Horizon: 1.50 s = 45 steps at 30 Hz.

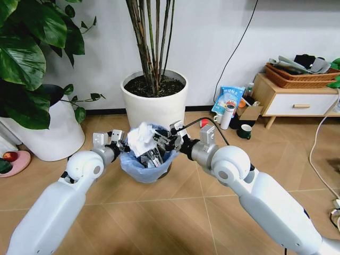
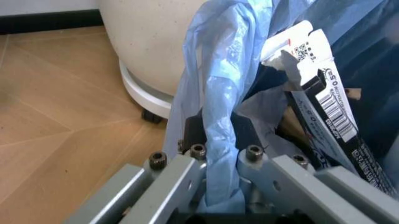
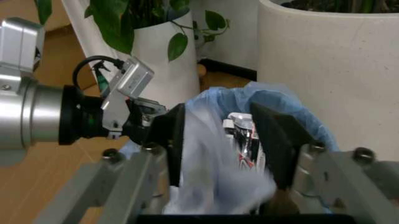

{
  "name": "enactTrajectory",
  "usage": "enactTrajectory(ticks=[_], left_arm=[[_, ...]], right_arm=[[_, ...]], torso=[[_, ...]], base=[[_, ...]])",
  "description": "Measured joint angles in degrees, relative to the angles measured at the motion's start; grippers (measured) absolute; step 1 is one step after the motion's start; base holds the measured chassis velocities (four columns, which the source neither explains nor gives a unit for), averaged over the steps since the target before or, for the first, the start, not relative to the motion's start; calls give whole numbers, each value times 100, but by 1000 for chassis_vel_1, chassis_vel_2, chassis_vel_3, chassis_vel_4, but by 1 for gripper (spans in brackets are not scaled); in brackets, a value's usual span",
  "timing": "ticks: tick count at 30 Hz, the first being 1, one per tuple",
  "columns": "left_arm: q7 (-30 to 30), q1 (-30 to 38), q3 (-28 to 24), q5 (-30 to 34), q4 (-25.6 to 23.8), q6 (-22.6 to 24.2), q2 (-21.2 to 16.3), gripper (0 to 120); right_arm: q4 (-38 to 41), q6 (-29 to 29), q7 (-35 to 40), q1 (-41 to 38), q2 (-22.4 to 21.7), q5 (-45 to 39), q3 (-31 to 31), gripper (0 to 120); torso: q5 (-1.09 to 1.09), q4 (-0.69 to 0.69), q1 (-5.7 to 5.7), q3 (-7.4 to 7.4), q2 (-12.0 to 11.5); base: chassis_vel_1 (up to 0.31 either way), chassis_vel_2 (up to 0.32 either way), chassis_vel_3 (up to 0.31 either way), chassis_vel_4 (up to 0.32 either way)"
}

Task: Pick up the trash bin and place the garbage on the floor into it.

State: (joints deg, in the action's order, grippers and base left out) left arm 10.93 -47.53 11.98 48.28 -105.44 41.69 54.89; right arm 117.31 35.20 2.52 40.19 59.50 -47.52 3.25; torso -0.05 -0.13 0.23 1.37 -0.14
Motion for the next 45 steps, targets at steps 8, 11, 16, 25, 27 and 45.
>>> enactTrajectory(ticks=[8, 11, 16, 25, 27, 45], left_arm=[[67, 29, -39, -2, 5, 0, 42, 0], [99, -30, 25, -18, -32, 0, 49, 0], [151, -267, 227, -67, -154, 5, 46, 0], [100, -738, 817, -300, -255, 5, 78, 0], [116, -1039, 1185, -505, -414, 25, 131, 0], [89, -2986, 2881, -1249, -1497, -8, 513, 0]], right_arm=[[-71, -80, 29, 35, -19, 34, -198, 71], [-93, -142, 124, 84, 7, 35, -456, 86], [-193, -153, 146, 349, -9, 368, -987, 98], [-160, -349, 161, 1306, 48, 1387, -1997, 100], [30, -483, 449, 1921, 253, 1703, -2287, 100], [776, -882, 635, 3696, 617, 2636, -3348, 100]], torso=[[0, 0, 0, 0, 0], [0, 0, 0, 0, 0], [1, 1, 0, 0, 0], [0, 0, 0, 0, 0], [0, -1, 0, -1, 0], [-1, 1, -1, -1, 1]], base=[[0, 0, 0, 0], [0, 0, 0, 0], [0, 0, 0, 0], [0, 0, 0, 0], [0, 0, 0, 0], [0, 0, 0, 0]])
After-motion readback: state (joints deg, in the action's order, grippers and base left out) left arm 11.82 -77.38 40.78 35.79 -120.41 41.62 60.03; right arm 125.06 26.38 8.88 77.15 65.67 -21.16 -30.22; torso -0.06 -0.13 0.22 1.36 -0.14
